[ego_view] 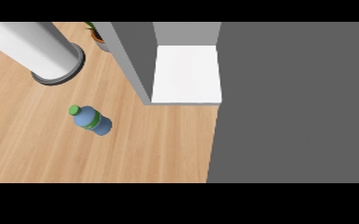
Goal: Pick up the bottled water, place it into the cabinet and close the cabinet
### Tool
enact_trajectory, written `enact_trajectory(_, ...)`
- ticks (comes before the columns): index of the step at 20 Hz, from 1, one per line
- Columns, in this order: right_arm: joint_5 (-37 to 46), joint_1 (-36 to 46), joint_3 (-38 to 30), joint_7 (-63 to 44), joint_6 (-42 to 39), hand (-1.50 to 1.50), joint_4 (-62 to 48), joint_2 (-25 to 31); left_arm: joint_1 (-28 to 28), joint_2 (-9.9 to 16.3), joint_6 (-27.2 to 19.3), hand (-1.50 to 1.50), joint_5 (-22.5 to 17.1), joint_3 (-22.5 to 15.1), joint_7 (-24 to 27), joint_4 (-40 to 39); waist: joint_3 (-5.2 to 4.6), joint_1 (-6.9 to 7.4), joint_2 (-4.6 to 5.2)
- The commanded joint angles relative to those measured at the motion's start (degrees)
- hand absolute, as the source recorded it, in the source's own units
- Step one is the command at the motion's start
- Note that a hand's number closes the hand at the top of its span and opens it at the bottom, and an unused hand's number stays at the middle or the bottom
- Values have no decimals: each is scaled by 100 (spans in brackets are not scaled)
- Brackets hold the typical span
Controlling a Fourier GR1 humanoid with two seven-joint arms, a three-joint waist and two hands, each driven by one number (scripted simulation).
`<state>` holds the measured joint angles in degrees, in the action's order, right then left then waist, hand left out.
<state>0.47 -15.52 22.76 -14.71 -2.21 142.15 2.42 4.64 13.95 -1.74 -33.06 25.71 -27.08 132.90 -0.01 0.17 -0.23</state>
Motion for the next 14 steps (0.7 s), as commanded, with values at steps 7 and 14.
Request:
enact_trajectory(7, 655, -112, 704, -449, 411, -150, 668, 151, 7, 236, -73, -150, -575, 620, -607, 369, 0, -26, -3)
enact_trajectory(14, 1360, 199, 1404, -718, 990, -150, 636, 16, -88, 210, -31, -150, 53, 212, -635, 134, -5, -75, -1)
